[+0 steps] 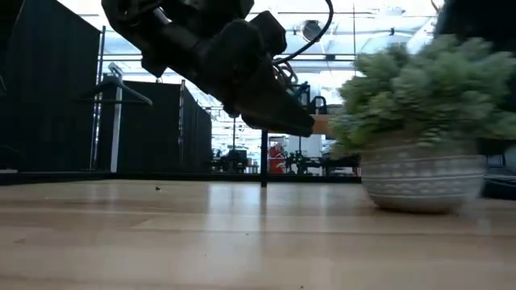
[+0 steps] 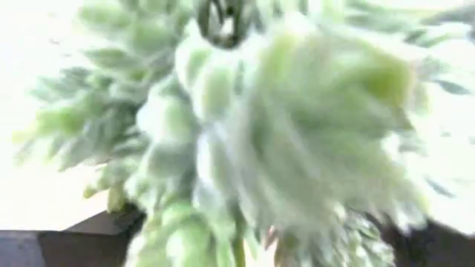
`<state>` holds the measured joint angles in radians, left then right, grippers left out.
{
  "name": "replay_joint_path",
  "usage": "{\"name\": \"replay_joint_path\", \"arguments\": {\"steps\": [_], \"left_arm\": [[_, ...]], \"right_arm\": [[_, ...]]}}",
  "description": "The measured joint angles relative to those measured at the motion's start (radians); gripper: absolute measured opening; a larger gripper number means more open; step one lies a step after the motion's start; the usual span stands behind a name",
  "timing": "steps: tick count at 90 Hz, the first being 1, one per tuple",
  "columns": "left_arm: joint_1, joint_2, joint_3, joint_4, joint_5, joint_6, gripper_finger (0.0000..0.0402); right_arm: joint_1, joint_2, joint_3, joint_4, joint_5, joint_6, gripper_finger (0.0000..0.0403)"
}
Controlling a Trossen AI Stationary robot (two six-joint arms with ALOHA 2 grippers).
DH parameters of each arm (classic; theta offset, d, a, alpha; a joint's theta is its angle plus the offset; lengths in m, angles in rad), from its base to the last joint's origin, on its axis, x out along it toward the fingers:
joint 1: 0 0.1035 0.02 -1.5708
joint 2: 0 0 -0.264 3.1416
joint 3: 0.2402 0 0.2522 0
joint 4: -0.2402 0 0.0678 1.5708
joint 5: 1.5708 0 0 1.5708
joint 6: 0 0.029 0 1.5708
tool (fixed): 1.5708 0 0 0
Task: Pick and place office supplies into organizer
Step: Put the gray patterned vase plant on the wooden shelf
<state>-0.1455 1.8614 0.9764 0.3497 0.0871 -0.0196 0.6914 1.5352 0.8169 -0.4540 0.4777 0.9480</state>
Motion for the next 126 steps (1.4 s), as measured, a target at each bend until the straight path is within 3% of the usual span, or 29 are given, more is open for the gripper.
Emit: {"name": "replay_joint_path", "arguments": {"steps": [17, 31, 65, 79, 95, 126], "left_arm": [[0.000, 0.000, 0.000, -0.034, 0.040, 0.009, 0.0216], [-0.001, 0.000, 0.000, -0.071, 0.096, 0.007, 0.0216], [-0.001, 0.022, 0.000, -0.087, 0.119, 0.114, 0.0216], [-0.005, 0.083, -0.001, -0.080, 0.119, 0.105, 0.0216], [-0.020, 0.112, -0.002, 0.051, 0.140, 0.075, 0.0216], [-0.028, 0.114, 0.012, 0.083, 0.153, 0.000, 0.0241]], "right_arm": [[-0.039, 0.015, 0.000, 0.060, 0.004, -0.077, 0.0311], [-0.003, 0.061, -0.028, 0.169, 0.040, -0.061, 0.0311], [0.037, 0.209, -0.097, 0.443, 0.098, -0.009, 0.0311], [0.043, 0.198, -0.097, 0.441, 0.131, 0.004, 0.0311], [0.060, 0.187, -0.097, 0.444, 0.231, 0.009, 0.0311], [0.039, 0.187, -0.100, 0.476, 0.222, -0.002, 0.0311]]}}
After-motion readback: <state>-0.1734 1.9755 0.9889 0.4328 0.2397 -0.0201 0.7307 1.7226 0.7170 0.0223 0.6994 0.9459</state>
